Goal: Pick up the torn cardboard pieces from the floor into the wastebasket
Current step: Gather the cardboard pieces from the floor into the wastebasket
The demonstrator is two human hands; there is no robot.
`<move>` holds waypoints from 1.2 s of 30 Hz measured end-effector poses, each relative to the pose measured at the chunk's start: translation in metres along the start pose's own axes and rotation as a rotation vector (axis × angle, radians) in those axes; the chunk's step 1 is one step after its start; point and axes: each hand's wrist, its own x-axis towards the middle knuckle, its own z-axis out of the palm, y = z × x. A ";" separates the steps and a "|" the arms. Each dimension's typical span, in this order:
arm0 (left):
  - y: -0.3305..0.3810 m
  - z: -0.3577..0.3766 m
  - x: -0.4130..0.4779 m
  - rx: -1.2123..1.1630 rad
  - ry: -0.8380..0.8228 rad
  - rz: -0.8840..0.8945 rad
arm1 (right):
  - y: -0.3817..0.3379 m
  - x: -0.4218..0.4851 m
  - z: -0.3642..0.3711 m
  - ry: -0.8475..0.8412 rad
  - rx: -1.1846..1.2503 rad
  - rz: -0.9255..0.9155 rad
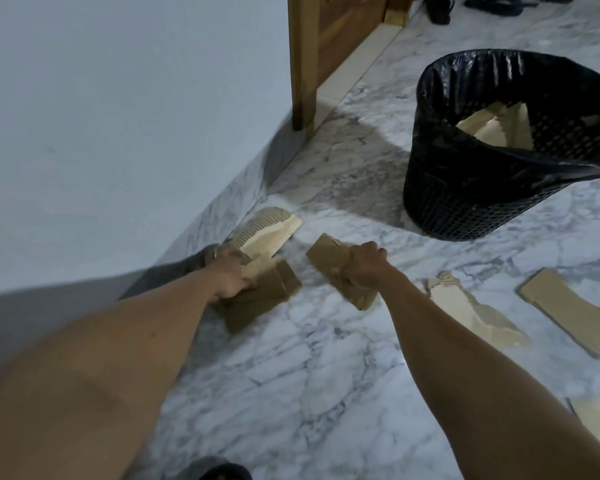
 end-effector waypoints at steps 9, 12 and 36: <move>-0.004 -0.022 -0.036 0.004 -0.097 0.051 | 0.001 -0.002 0.018 0.077 0.223 -0.005; 0.000 -0.037 -0.033 0.019 -0.274 0.097 | 0.001 -0.005 0.021 0.072 0.288 0.028; 0.072 -0.056 0.038 -0.301 -0.005 -0.180 | 0.144 -0.083 -0.002 0.129 0.286 0.449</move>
